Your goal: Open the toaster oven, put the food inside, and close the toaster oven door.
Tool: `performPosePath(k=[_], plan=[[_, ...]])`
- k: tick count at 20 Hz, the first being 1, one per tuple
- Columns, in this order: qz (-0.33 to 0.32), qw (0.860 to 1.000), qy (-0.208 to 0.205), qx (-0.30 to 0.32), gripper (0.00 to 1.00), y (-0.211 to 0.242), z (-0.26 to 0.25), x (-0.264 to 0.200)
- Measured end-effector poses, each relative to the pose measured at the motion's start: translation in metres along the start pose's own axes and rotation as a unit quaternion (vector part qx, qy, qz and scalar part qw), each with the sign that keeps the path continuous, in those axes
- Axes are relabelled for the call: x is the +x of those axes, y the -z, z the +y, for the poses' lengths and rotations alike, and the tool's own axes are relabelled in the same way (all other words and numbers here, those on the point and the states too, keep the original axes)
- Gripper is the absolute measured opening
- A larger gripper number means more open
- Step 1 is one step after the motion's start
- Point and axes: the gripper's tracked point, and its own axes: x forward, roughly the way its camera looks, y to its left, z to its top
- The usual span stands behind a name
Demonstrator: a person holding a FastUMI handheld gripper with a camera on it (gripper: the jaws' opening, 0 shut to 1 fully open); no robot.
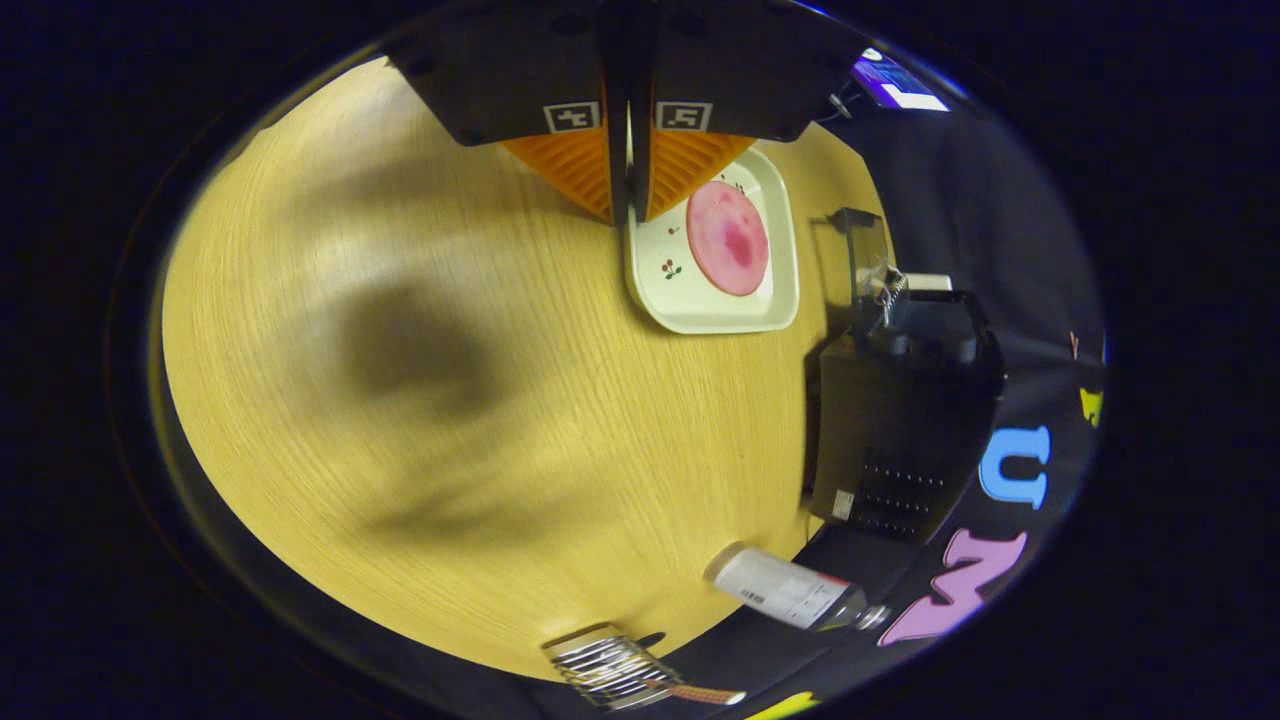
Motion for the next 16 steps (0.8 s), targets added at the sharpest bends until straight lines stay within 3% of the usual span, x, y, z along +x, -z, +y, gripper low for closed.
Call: performPosePath(k=[6, 16], plan=[[-0.016, 0.999, -0.032, -0.018, 0.06, 0.007, 0.018, -0.011], [-0.040, 0.997, -0.070, 0.014, 0.06, 0.057, 0.109, -0.023]])
